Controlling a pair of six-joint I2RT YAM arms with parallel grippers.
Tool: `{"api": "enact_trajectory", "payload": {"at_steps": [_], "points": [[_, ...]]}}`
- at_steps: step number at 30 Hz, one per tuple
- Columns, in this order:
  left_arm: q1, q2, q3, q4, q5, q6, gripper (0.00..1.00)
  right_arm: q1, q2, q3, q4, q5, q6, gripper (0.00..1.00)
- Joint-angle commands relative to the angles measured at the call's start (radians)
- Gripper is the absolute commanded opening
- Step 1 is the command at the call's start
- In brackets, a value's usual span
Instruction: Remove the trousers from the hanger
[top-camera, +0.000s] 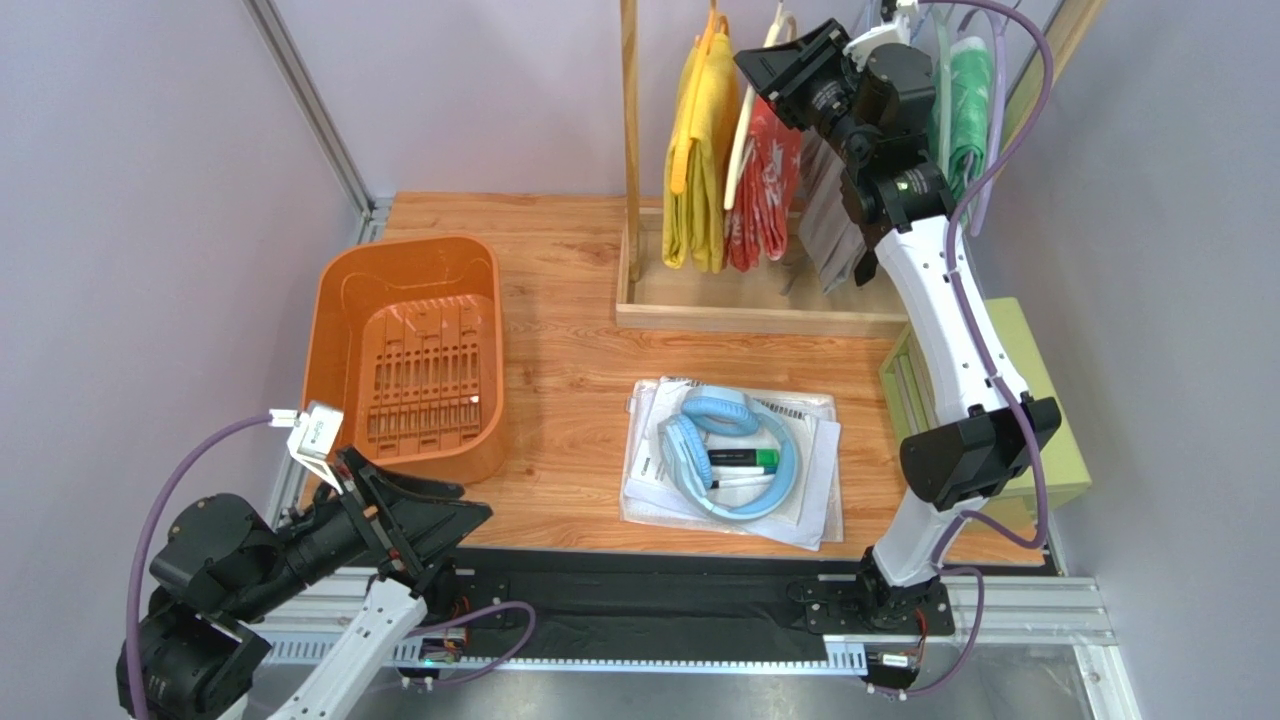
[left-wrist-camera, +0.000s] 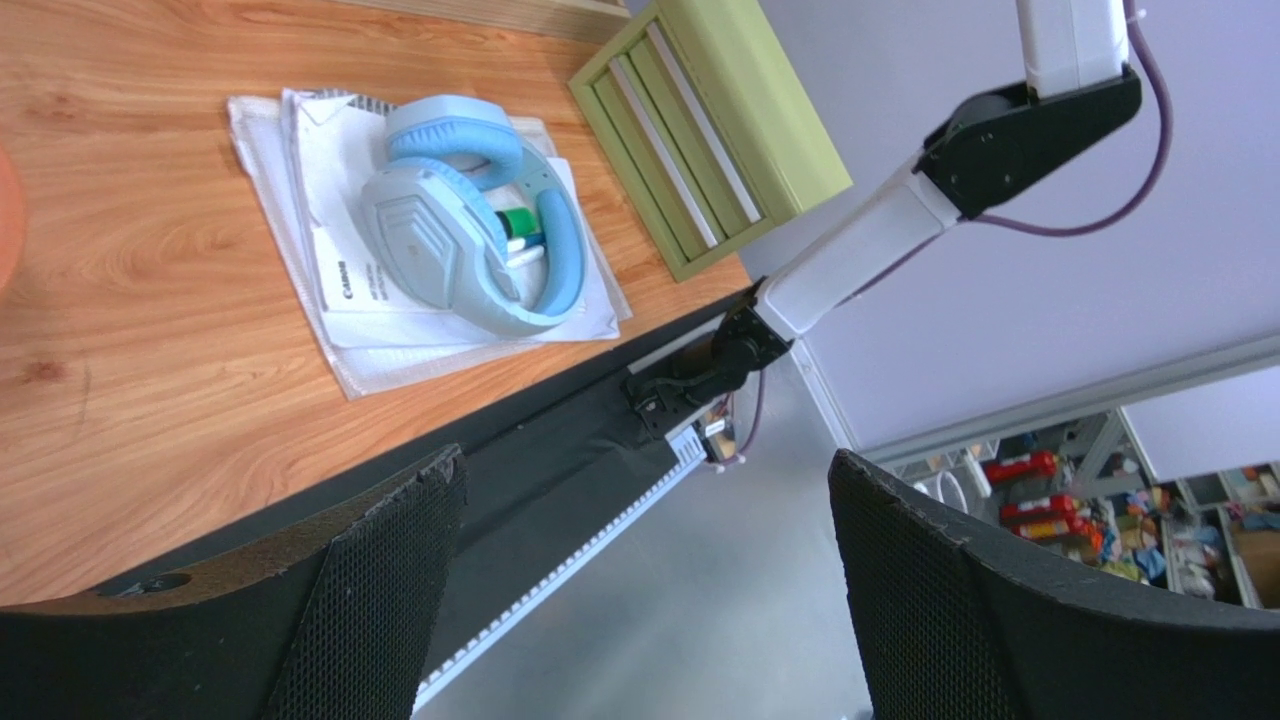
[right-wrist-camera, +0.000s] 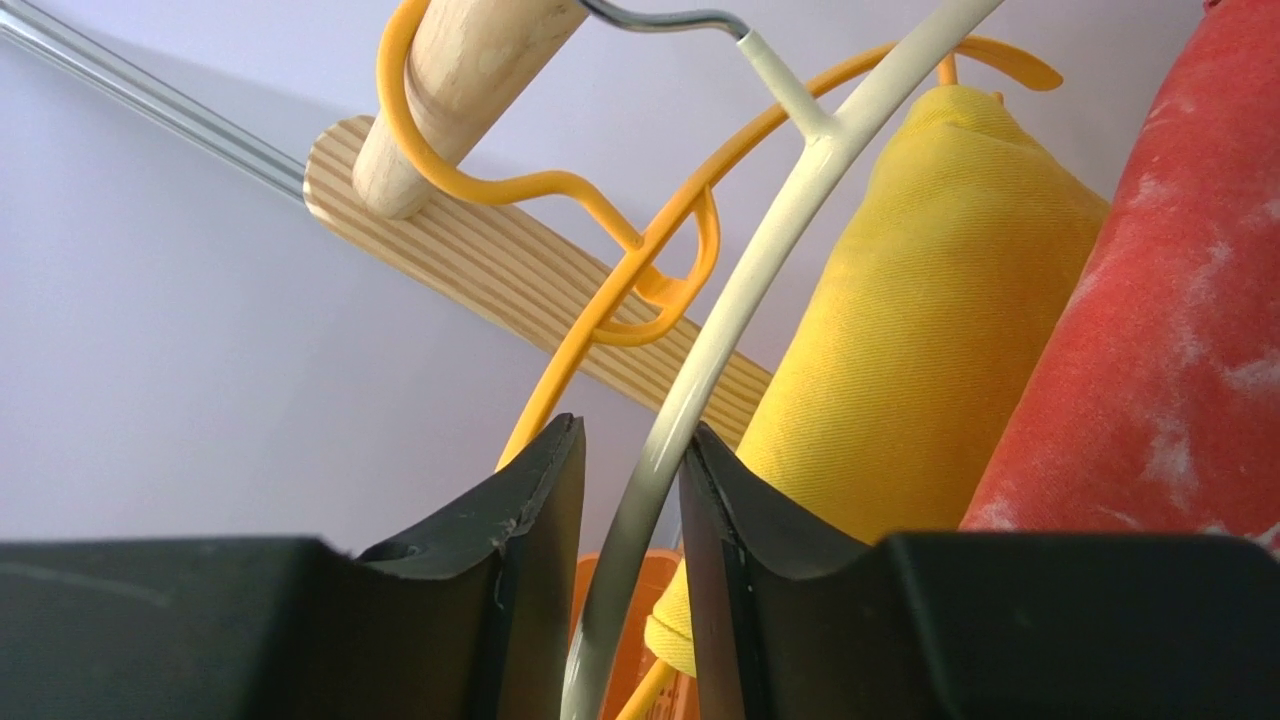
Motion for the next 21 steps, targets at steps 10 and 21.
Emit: {"api": "enact_trajectory", "payload": {"at_steps": [10,21], "points": [[0.001,0.185,0.095,0.009,0.189,0.130,0.91,-0.034,0.033,0.115,0.143,-0.113,0.171,0.02],[0.001,0.308,0.126,0.115,0.175,0.129,0.83,-0.033,0.049,0.227,0.151,-0.104,0.309,0.00]]}}
